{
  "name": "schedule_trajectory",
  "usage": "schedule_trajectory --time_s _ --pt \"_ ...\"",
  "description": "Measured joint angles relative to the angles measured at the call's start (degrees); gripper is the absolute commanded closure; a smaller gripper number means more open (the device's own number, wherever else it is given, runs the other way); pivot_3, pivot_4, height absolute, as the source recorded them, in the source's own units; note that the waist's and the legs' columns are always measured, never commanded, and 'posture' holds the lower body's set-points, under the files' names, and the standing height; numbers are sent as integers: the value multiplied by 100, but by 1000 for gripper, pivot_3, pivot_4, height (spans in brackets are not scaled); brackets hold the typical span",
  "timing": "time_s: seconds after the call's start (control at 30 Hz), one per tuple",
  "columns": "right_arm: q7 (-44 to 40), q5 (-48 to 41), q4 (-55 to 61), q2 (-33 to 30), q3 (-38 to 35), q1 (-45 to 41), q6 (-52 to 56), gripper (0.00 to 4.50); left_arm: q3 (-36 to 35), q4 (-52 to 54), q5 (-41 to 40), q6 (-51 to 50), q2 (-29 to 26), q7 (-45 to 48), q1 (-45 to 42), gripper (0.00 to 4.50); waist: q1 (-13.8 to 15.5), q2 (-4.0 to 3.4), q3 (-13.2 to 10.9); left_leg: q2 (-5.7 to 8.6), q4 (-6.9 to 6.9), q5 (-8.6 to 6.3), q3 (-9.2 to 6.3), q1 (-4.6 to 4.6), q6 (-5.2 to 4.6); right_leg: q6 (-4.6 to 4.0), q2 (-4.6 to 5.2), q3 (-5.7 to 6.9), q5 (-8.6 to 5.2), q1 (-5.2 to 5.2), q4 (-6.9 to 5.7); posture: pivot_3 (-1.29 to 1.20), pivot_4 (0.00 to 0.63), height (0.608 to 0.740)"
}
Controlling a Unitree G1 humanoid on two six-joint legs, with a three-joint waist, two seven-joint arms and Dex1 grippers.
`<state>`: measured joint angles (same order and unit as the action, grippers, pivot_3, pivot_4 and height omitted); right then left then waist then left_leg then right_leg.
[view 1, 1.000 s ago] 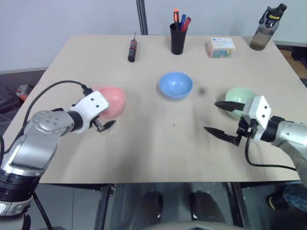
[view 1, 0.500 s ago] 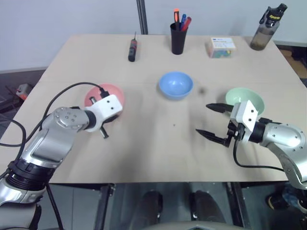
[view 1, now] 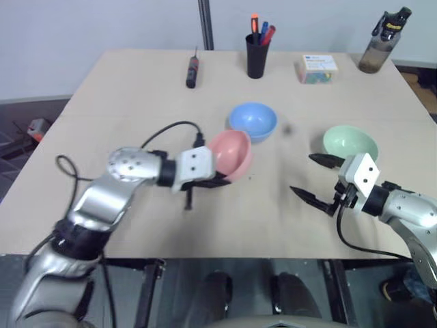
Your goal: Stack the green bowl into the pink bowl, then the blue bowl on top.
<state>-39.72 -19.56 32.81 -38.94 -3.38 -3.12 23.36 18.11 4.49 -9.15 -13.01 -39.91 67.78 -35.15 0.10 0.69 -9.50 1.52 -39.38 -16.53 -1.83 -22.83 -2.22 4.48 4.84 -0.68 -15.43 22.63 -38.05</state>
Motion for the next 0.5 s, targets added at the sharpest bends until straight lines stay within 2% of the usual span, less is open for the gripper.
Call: schedule_trajectory --time_s 0.1,0.17,0.23,0.3,0.43,0.5 --pt "162 119 67 29 11 74 1 0 344 -359 161 206 226 255 -197 2108 -68 -1 0 0 4 10 4 -2 18 0 -3 -6 -1 5 4 0 150 740" --pt "226 148 106 29 7 152 4 0 438 -520 230 313 255 385 -276 1644 -117 -1 -1 -8 13 11 8 -3 19 -1 -10 -11 -1 11 8 0 150 740" --pt "317 240 141 28 7 210 24 0 442 -649 227 451 342 475 -303 705 -100 -2 -1 -15 10 11 6 -3 19 -1 -10 -9 -1 10 7 0 150 740" --pt "406 317 209 26 7 241 39 0 428 -692 220 514 377 489 -303 90 -88 -1 -1 -15 6 10 6 -2 18 -1 -7 -10 -1 8 5 0 150 740" --pt "918 862 136 12 -6 219 189 0 -176 -674 -205 176 388 370 -310 90 -90 0 -1 -15 -2 9 5 -1 16 0 -7 -11 -1 6 0 0 150 740" --pt "1228 1258 -254 -40 -17 54 392 0 -691 -388 -680 -263 108 428 -279 90 -108 -1 -1 -19 1 11 6 1 19 0 -10 -12 -1 9 -2 0 150 740"
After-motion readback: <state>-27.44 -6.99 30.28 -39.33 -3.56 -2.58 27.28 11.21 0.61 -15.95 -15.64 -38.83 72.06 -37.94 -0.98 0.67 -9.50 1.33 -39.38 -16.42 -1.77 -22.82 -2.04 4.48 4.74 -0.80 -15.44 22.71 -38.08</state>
